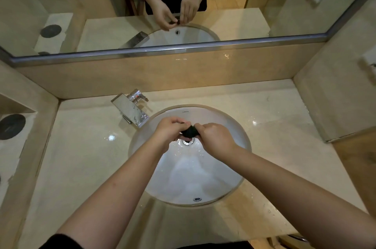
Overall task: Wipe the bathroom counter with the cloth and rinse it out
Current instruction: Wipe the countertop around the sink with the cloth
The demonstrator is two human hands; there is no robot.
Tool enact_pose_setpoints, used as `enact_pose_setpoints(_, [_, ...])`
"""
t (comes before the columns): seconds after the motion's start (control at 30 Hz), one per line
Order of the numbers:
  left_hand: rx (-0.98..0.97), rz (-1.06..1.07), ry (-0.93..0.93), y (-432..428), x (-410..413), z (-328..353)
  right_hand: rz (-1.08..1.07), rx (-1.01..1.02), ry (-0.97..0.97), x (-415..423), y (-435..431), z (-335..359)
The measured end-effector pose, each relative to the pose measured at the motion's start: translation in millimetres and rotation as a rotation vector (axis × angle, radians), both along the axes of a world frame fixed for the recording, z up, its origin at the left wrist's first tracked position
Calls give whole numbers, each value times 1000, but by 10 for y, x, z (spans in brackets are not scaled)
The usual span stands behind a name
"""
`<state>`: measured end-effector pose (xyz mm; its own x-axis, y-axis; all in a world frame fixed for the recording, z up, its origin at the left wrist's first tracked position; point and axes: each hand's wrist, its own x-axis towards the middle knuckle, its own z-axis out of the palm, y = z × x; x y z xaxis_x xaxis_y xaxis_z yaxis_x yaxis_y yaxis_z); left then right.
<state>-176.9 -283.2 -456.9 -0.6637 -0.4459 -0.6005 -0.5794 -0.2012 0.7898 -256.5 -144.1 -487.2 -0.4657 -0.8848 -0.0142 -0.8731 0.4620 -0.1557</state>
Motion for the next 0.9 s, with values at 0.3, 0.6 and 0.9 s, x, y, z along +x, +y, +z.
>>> enact_pose_setpoints(0.3, [-1550, -726, 242, -15, 346, -431, -248, -21, -681, -228, 84, 328])
enact_pose_setpoints(0.6, [-1740, -952, 126, -54, 138, -332, -245, 75, -1024, -253, 33, 382])
enact_pose_setpoints(0.9, [-1095, -1107, -101, 105, 203, -11, 219, 162, -58, -89, 99, 228])
